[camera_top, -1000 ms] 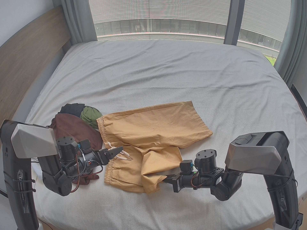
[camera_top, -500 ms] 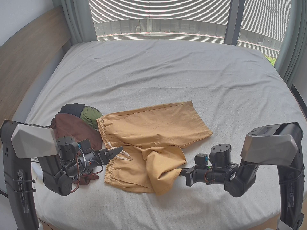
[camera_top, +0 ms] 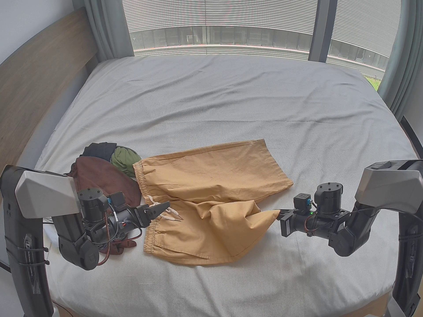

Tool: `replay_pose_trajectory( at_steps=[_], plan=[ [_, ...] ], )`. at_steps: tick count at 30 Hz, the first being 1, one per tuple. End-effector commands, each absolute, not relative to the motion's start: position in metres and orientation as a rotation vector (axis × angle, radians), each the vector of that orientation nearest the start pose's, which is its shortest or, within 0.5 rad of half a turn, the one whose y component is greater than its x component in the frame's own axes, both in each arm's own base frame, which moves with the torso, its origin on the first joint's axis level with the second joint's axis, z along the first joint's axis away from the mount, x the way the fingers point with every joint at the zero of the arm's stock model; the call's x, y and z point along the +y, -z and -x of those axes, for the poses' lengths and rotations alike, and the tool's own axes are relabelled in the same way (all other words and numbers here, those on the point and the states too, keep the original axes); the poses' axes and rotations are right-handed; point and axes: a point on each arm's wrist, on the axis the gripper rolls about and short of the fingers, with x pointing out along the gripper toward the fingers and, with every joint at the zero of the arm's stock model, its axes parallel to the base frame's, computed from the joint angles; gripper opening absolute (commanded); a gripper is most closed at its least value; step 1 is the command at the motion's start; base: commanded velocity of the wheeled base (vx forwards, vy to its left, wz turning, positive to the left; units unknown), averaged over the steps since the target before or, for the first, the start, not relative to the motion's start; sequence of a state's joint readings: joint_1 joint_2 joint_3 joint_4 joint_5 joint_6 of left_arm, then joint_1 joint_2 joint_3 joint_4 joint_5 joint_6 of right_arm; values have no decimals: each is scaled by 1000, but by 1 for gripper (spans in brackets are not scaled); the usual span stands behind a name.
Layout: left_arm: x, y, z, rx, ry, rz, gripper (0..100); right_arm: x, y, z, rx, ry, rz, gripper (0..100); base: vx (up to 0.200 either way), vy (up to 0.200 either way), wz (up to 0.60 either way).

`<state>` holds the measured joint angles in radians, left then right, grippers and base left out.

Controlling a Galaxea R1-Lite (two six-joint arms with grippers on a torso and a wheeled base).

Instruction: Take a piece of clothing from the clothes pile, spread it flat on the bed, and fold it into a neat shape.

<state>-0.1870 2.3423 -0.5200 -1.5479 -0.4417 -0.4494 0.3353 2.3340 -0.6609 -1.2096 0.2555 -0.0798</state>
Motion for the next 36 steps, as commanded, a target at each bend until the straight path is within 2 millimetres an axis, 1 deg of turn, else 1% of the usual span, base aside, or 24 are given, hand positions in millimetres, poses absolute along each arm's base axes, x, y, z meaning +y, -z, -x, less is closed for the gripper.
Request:
replay_pose_trajectory(
  at_steps=[1, 3, 5, 9, 17, 20, 23, 26, 27, 31, 32, 33, 36],
  plan=[
    [-71, -1, -328, 410, 552, 467, 100, 117, 0, -337, 409, -566, 132, 0, 0, 0, 0],
    [-71, 0, -328, 411, 552, 467, 100, 117, -2, -337, 406, -561, 133, 0, 0, 0, 0],
    [-71, -1, -328, 410, 552, 467, 100, 118, -11, -341, 371, -549, 137, 0, 0, 0, 0],
    [-71, 0, -328, 414, 551, 468, 100, 113, -18, -350, 337, -487, 143, 0, 0, 0, 0],
    [-71, 0, -328, 413, 551, 467, 100, 105, -30, -352, 296, -454, 166, 0, 0, 0, 0],
    [-71, 1, -328, 414, 551, 468, 100, 104, -34, -352, 281, -456, 184, 0, 0, 0, 0],
    [-71, 1, -327, 416, 550, 468, 100, 105, -44, -353, 246, -456, 186, 0, 0, 0, 0],
    [-72, 1, -327, 418, 552, 468, 100, 105, -49, -353, 233, -454, 188, 0, 0, 0, 0],
    [-72, 1, -327, 418, 552, 468, 100, 105, -51, -350, 235, -458, 193, 0, 0, 0, 0],
    [-72, 3, -327, 423, 552, 468, 100, 103, -42, -332, 296, -475, 211, 0, 0, 0, 0],
    [-72, 3, -327, 424, 551, 468, 100, 103, -42, -332, 297, -475, 211, 0, 0, 0, 0],
    [-72, 3, -327, 424, 551, 468, 100, 104, -39, -324, 321, -485, 215, 0, 0, 0, 0],
    [-72, 4, -327, 426, 551, 468, 100, 105, -42, -318, 322, -492, 216, 0, 0, 0, 0]
  ],
)
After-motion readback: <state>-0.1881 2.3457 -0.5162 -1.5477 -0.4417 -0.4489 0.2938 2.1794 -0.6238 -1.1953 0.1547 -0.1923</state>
